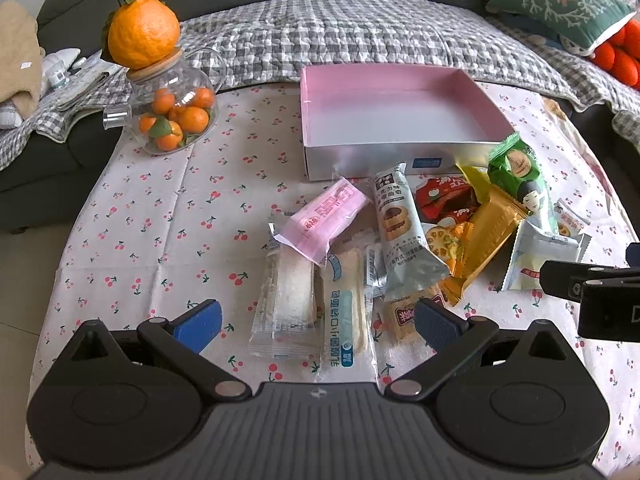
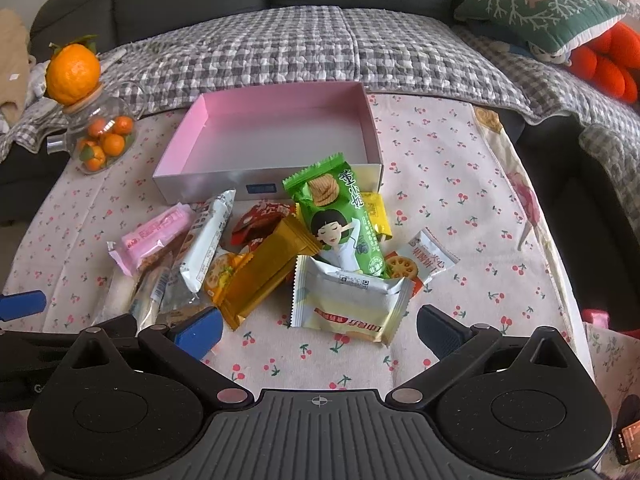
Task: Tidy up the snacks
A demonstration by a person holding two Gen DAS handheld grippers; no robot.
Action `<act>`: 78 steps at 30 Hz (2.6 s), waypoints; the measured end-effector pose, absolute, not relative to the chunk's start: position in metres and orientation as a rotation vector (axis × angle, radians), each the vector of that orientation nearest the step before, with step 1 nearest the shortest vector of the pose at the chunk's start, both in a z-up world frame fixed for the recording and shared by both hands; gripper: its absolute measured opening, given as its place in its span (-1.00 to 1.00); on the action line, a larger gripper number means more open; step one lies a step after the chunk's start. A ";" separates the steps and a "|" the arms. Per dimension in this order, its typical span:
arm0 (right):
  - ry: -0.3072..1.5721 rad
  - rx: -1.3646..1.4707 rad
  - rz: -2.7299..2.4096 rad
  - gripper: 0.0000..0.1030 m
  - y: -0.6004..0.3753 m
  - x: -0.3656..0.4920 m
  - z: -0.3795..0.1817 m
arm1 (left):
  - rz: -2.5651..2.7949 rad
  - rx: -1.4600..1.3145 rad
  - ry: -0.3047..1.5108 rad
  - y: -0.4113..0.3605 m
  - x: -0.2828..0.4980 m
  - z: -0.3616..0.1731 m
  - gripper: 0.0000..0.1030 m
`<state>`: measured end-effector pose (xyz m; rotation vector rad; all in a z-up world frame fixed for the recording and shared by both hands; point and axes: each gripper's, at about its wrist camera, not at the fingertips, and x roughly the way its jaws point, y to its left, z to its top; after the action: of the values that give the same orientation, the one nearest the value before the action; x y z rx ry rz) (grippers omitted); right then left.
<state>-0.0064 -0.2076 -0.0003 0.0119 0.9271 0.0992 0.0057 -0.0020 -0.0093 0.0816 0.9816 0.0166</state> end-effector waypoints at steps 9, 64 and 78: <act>0.933 0.015 0.098 1.00 -0.206 -0.006 -0.001 | 0.013 0.079 0.982 -0.002 0.005 -0.009 0.99; 1.017 0.021 0.048 1.00 -0.211 0.006 0.000 | -0.025 0.070 0.971 0.001 0.005 -0.006 0.99; 1.032 0.134 0.085 1.00 -0.238 0.036 0.016 | -0.131 0.085 0.953 0.004 0.036 0.015 0.99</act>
<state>0.0359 -0.2380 0.0160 0.1344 1.0319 0.0849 0.0357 0.0044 0.0149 0.0849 0.9528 -0.1313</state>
